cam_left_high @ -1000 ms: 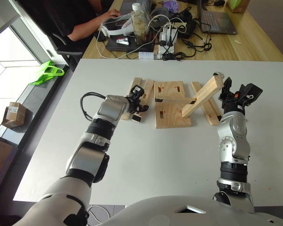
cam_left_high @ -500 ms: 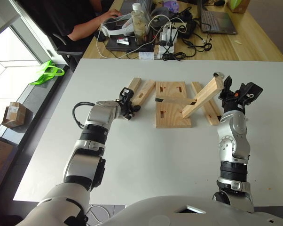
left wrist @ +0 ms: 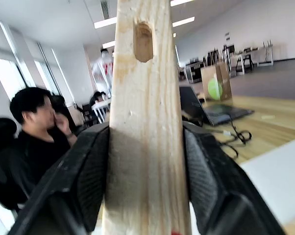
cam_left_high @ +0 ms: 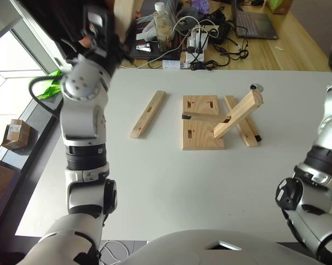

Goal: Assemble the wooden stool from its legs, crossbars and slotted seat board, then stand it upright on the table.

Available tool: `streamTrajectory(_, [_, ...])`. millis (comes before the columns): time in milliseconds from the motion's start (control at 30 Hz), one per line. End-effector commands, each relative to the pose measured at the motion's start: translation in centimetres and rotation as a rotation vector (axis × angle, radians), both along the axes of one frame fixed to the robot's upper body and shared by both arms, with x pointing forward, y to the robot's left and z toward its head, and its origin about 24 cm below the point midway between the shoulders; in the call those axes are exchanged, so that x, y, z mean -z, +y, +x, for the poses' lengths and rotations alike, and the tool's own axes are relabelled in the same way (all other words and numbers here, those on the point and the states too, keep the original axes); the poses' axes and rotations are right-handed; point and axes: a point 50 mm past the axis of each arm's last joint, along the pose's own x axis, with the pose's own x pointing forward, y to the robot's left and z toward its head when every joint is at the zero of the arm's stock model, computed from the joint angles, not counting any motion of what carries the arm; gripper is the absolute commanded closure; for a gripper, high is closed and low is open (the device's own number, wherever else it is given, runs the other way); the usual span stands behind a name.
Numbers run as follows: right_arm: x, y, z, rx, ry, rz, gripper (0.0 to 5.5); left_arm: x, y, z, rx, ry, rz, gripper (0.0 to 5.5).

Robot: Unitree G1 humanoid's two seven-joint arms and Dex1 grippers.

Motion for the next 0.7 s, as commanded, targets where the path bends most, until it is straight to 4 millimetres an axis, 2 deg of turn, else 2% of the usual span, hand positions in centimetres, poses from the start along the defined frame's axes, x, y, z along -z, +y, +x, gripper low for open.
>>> streamTrajectory(33, [-6.7,6.6,-2.3,-0.424,-0.206,-0.075,2.25,-6.9,-4.8,-2.8,0.199,-0.316,0.09,3.44])
streamTrajectory(67, [-7.1,8.6,-2.8,-0.514,-0.208,-0.092,2.25,-7.8,-6.3,-3.5,0.257,-0.365,0.109,3.44])
streamTrajectory(133, [-7.1,11.7,-3.6,-0.639,-0.2,-0.096,2.25,-8.3,-9.1,-4.2,0.348,-0.396,0.139,3.44])
streamTrajectory(233, [-6.9,14.5,-5.0,-0.765,-0.224,-0.108,2.25,-7.5,-11.5,-3.8,0.415,-0.371,0.167,3.44])
streamTrajectory(300, [-6.7,15.0,-5.6,-0.809,-0.243,-0.11,2.25,-7.2,-12.0,-3.6,0.432,-0.356,0.165,3.44])
streamTrajectory(400, [-6.3,15.2,-6.0,-0.847,-0.26,-0.12,2.25,-6.9,-11.7,-2.9,0.427,-0.336,0.155,3.44])
streamTrajectory(533, [-5.7,14.6,-5.5,-0.835,-0.241,-0.121,2.25,-6.2,-11.3,-2.5,0.446,-0.302,0.147,3.44])
streamTrajectory(700, [-5.5,14.1,-4.6,-0.8,-0.219,-0.102,3.05,-4.8,-10.7,-2.2,0.486,-0.247,0.155,3.44])
